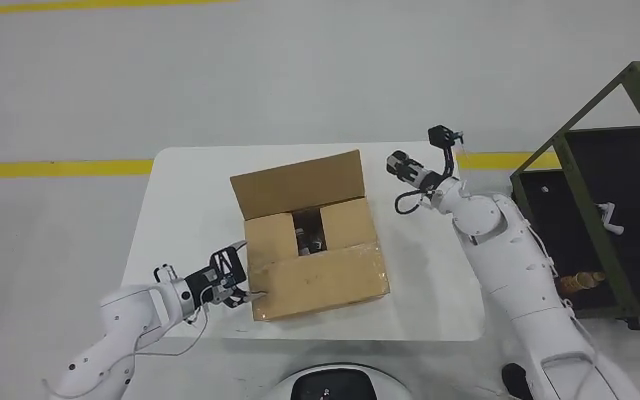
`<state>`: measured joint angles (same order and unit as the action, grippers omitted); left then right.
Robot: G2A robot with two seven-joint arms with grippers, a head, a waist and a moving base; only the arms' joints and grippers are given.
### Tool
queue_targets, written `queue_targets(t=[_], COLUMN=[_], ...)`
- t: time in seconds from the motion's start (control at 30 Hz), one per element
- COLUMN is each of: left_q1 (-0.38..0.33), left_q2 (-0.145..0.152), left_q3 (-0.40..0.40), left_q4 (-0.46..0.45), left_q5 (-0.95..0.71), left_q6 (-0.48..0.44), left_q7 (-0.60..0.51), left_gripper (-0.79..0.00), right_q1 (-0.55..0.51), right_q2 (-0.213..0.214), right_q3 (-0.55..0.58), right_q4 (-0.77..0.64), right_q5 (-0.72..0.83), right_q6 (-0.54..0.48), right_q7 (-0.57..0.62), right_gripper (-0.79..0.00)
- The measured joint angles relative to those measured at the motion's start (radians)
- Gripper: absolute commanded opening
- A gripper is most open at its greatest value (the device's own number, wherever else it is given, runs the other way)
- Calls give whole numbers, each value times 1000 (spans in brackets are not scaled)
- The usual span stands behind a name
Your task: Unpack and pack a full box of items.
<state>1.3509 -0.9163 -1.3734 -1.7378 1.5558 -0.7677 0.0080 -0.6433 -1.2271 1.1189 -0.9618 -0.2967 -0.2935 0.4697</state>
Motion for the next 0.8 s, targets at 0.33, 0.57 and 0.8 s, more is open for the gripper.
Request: queue_targets(t=[0.33,0.57,0.8], left_q1=[7,22,45], left_q2=[1,1,3], left_q3=[-12,-28,-46], left_q4=[1,5,-8], left_q5=[-5,-39,-52], left_q6=[7,19,32], left_q7=[11,-7,-28], left_gripper=[0,0,0], right_q1=[154,203,199], right_q2=[-77,-97,-89], right_q3=[-119,-146,-134], right_q4=[245,319,321], right_q5=[154,190,193], right_q6=[-153,-310,-385], right_q7=[62,139,193], right_gripper=[-785,-785,-785])
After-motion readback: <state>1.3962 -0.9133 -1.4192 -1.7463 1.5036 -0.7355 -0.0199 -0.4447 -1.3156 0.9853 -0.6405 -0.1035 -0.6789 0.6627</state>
